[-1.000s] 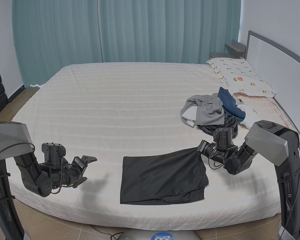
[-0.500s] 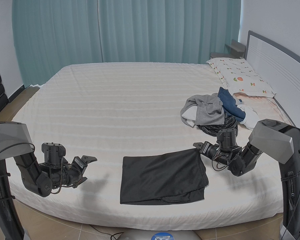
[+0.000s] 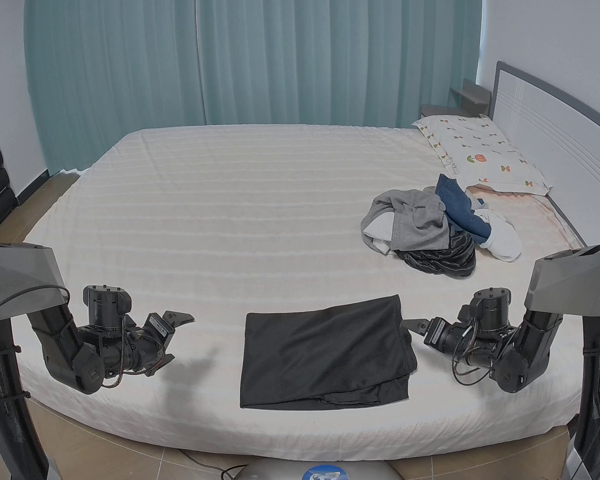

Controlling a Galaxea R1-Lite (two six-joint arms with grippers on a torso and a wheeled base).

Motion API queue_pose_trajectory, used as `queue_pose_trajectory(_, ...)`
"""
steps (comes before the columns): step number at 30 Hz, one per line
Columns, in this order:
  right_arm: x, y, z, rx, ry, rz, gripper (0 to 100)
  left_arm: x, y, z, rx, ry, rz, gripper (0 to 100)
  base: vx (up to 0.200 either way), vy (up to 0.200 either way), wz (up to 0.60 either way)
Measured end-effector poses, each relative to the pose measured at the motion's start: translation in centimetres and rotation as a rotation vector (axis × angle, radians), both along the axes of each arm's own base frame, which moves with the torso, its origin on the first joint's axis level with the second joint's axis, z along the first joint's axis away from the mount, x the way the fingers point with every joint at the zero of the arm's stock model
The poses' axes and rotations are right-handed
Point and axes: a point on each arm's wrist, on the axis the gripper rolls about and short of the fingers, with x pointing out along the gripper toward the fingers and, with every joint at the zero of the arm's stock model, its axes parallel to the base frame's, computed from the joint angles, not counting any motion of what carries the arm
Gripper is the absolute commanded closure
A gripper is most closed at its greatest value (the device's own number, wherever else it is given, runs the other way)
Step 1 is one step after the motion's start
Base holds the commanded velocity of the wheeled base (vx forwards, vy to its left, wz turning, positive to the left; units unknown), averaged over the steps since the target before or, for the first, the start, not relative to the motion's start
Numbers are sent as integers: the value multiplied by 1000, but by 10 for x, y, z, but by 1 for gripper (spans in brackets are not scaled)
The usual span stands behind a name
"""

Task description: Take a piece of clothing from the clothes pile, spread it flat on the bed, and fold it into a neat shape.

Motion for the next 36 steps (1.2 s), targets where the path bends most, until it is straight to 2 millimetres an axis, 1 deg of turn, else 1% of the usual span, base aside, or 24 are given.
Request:
queue_pose_trajectory(3, -9, -2, -6, 20, 29, 11, 0, 0, 0, 0, 0, 0, 0, 0, 0, 0, 0)
queue_pose_trajectory(13, -16, 7, -18, 21, 63, 50, 0, 0, 0, 0, -1, -1, 0, 0, 0, 0, 0)
queue_pose_trajectory(14, -16, 8, -19, 20, 69, 52, 100, 0, 0, 0, 0, 0, 1, 0, 0, 0, 0)
queue_pose_trajectory(20, -19, 9, -22, 13, 85, 58, 100, 0, 0, 0, 0, 0, 0, 0, 0, 0, 0)
queue_pose_trajectory(26, -29, 6, -23, -6, 111, 65, 100, 0, 0, -1, 2, 1, -1, 0, 0, 0, 0)
queue_pose_trajectory(36, -52, -2, -7, 13, 139, 115, 100, 0, 0, -1, 5, 0, -4, 0, 0, 0, 0)
